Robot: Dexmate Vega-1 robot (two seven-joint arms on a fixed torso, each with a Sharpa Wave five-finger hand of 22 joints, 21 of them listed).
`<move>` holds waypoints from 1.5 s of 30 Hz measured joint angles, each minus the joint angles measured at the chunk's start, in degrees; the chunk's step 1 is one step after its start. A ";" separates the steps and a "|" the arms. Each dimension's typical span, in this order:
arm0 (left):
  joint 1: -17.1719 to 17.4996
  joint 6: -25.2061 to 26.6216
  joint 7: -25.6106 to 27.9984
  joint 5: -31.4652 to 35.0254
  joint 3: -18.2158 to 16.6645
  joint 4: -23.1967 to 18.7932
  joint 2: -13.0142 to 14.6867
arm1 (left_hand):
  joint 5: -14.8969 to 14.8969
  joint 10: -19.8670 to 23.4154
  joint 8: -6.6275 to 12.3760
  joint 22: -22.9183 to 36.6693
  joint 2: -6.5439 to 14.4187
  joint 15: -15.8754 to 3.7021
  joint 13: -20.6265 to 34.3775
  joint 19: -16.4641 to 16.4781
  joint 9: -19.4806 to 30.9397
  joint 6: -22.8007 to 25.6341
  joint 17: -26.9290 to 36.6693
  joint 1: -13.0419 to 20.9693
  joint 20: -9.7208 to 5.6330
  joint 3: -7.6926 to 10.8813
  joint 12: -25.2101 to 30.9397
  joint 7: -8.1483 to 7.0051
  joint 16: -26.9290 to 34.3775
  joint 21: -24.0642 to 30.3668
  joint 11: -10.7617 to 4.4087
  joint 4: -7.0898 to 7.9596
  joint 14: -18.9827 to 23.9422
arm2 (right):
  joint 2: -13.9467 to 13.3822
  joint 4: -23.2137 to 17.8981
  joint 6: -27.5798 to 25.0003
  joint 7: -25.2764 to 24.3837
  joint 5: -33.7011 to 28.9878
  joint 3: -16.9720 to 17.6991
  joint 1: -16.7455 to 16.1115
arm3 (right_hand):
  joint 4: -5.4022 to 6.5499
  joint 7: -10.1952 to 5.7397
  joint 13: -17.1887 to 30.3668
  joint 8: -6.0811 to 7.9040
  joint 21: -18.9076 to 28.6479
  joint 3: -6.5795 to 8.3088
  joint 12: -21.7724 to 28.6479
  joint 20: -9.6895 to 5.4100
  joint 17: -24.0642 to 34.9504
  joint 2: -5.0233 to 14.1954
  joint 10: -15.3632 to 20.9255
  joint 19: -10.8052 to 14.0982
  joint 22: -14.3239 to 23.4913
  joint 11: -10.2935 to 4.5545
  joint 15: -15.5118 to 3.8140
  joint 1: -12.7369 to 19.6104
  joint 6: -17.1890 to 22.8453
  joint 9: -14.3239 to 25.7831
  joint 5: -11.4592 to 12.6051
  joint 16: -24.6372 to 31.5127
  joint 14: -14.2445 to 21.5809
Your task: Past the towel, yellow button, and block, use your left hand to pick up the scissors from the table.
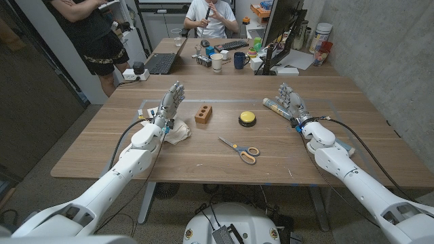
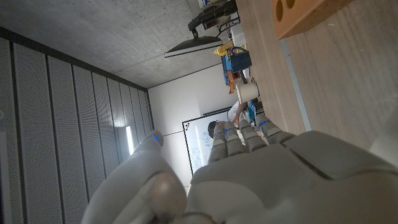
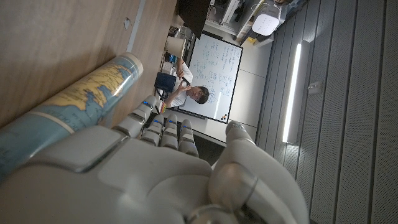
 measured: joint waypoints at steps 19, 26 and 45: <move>0.86 1.44 1.85 1.67 -0.02 -2.89 2.07 | 0.66 0.67 0.67 -0.01 -0.86 -0.19 -0.01 0.01 -0.01 2.26 -0.17 3.43 0.01 0.62 0.00 -1.02 0.00 -0.90 -0.76 -2.29 0.20 | 0.32 -1.22 -0.24 -0.62 0.15 -0.01 -0.44 | 0.00 -0.21 -0.01 0.00 0.00 0.00 0.00 0.00 -0.01 0.07 0.00 -0.01 -0.01 0.00 0.00 0.07 0.21 0.15 0.00 0.00 0.00; 0.83 2.41 2.58 3.30 0.32 -3.87 3.11 | 0.66 0.59 0.66 -0.01 -1.12 -0.19 -0.01 -0.22 -0.01 2.26 -0.16 4.30 0.24 0.49 0.00 -1.02 -0.01 -1.51 -1.04 -2.94 0.20 | 0.65 -1.33 -0.04 -0.65 0.26 -0.10 -0.59 | -0.10 -0.21 -0.01 0.00 0.00 -0.11 0.00 0.01 -0.01 0.07 -0.01 -0.01 -0.01 0.00 0.00 0.07 0.21 0.14 0.00 0.00 0.00; 0.30 8.29 5.78 10.73 1.94 -9.97 8.92 | 0.95 0.37 1.55 0.26 -1.47 -0.45 -0.01 -1.41 -0.02 3.69 -0.16 8.41 1.43 1.03 0.00 -1.22 -0.01 -2.87 -1.25 -5.52 -0.06 | 0.83 -1.68 0.08 -0.29 0.91 -0.11 -0.82 | -0.33 -0.21 -0.02 0.00 0.00 -0.34 0.00 0.01 -0.02 0.07 -0.25 -0.01 -0.02 0.22 -0.01 0.06 0.20 0.14 0.00 0.00 0.00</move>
